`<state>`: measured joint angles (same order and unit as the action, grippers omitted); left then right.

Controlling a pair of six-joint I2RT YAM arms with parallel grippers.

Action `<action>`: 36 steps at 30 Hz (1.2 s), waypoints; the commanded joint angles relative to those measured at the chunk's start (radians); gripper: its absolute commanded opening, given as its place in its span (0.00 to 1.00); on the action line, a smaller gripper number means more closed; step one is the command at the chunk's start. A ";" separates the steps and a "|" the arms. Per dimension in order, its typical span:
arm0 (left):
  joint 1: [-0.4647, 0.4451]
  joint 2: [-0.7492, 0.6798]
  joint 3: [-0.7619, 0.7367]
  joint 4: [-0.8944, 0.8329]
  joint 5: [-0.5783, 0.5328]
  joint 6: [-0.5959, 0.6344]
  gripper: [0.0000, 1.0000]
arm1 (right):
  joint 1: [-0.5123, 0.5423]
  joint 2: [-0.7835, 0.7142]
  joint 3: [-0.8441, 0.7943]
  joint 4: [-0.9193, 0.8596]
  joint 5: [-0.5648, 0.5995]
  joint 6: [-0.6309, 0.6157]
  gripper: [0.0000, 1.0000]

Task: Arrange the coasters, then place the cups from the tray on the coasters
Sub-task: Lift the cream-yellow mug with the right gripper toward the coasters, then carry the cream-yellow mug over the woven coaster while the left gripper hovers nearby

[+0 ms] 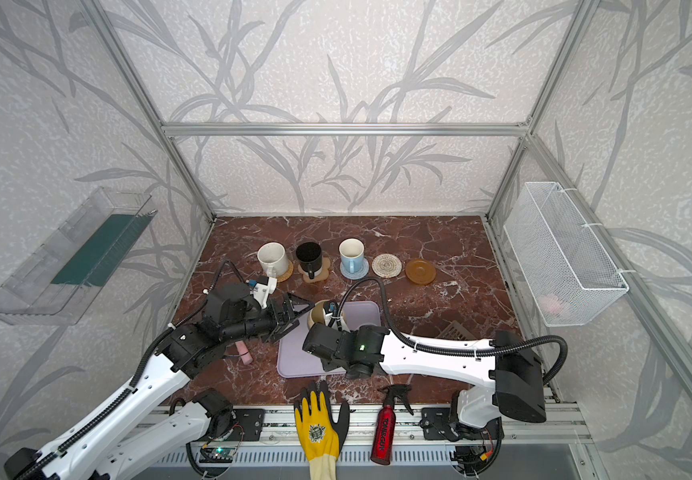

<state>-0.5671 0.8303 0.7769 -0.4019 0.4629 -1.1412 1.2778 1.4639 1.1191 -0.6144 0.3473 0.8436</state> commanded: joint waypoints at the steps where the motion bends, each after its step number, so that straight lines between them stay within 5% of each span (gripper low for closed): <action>1: 0.004 0.023 0.066 0.017 -0.040 0.026 0.99 | -0.032 -0.065 0.015 0.048 0.026 -0.055 0.00; 21: 0.004 0.307 0.266 0.165 0.017 0.107 0.98 | -0.427 -0.238 -0.016 -0.004 -0.166 -0.258 0.00; 28: 0.004 0.419 0.374 0.083 -0.046 0.194 0.99 | -0.561 -0.190 0.026 -0.014 -0.223 -0.322 0.00; 36: 0.005 0.561 0.435 0.145 0.001 0.208 0.99 | -0.652 -0.082 0.072 0.024 -0.261 -0.350 0.00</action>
<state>-0.5671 1.3525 1.1683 -0.2783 0.4488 -0.9607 0.6460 1.3746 1.1328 -0.6739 0.0990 0.5228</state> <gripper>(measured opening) 0.994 0.191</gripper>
